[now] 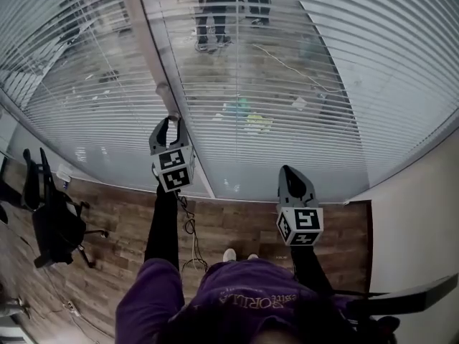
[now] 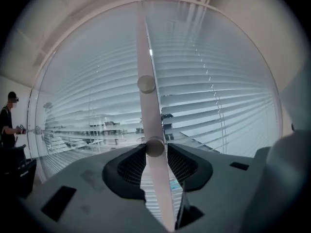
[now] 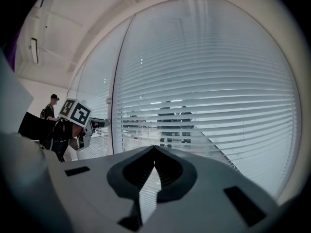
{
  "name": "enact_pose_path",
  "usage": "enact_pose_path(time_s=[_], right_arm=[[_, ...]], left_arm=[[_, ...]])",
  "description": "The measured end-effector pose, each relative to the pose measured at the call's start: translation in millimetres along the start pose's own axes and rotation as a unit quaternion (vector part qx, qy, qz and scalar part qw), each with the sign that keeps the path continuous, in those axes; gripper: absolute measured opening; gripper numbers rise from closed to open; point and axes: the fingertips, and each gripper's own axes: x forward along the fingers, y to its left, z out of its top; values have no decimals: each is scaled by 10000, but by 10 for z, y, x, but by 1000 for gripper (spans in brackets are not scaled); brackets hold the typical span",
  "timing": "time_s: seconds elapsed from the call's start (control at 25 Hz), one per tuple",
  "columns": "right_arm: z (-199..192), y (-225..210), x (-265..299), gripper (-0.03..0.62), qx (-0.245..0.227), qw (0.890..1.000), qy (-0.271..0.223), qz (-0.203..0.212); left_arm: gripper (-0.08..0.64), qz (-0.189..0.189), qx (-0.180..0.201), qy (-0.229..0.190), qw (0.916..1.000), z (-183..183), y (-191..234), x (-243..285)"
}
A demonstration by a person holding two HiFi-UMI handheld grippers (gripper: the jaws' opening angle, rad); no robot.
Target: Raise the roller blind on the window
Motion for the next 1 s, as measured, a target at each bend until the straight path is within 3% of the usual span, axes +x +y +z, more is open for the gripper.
enact_pose_path(time_s=[0.08,0.2,0.4,0.56,0.68,0.88,0.96,1.0], right_arm=[[1,5,12,-2,-6,10000,4,-3],[-3,39,22,-2,-24,10000,20,16],[-10,69,31,-2,-56,10000,33,26],[-38,73,25,-2,-94,9999,53,17],[-41,59,12,-2,-92,9999,60,-6],[-48,45,27,-2,-90,9999,68,-37],[-57,53,26,-2,-89,9999,90,-38],[-57,62,26,-2,-94,9999,96,-32]], left_arm=[[114,-53,-332,-66,9994,5,27,9],[115,-176,-1182,-121,9928,27,64,4],[115,-286,-2179,120,9755,-22,89,45],[114,-397,-2928,16,9553,-12,115,70],[114,-349,-2798,-47,9594,5,110,62],[114,-144,-1577,52,9874,1,89,86],[114,-109,-1187,97,9928,-6,81,85],[114,-137,-1181,120,9928,-7,79,84]])
